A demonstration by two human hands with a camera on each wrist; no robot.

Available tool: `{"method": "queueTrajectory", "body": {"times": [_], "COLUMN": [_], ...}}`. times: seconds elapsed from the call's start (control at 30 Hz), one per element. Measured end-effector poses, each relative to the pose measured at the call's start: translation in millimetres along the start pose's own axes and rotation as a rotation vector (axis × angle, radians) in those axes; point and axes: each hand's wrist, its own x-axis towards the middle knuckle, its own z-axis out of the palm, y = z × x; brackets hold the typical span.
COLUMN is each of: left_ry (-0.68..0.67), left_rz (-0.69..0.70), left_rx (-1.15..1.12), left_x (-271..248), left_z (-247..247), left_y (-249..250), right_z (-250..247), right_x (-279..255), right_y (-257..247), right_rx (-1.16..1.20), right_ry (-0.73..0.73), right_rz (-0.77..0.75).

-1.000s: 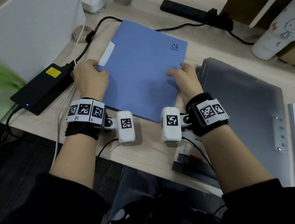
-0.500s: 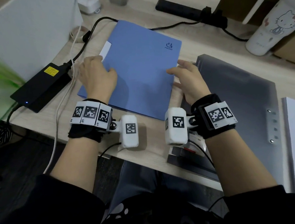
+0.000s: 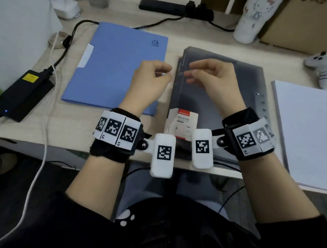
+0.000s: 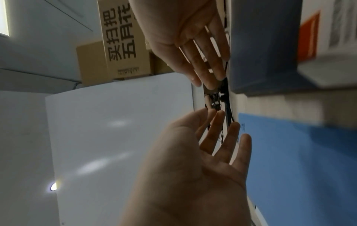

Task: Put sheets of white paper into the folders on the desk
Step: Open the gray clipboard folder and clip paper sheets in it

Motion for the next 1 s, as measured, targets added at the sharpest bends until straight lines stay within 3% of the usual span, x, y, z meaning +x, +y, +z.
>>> {"method": "queueTrajectory", "body": {"times": [0.3,0.43,0.6,0.7,0.87,1.0], "left_ry": [-0.104,-0.042,-0.025,0.040,-0.049,-0.021], "left_rz": [-0.092,-0.152,-0.209,-0.231,-0.288,-0.270], "left_rx": [0.079,0.161,0.139,0.080,-0.132,-0.315], "left_x": [-34.3,-41.2,-49.6,-51.0,-54.8,-60.3], "left_z": [50.2,59.9,65.6,65.6,67.1,68.8], "left_y": [4.2,-2.5,-1.2,0.3,5.1,11.7], "right_z": [-64.3,-88.8,-109.4,-116.0,-121.2,-131.0], "right_x": [-43.5,-56.1,-69.9,-76.7,-79.2,-80.4], "right_y": [31.5,47.6,60.9,64.2,66.7,64.2], "right_rx": [-0.293,-0.451,-0.562,-0.504,-0.366,-0.293], "right_ry": [0.250,0.303,0.234,0.257,0.283,0.333], "right_rz": [-0.096,0.034,0.245,0.297,0.331,0.300]}}
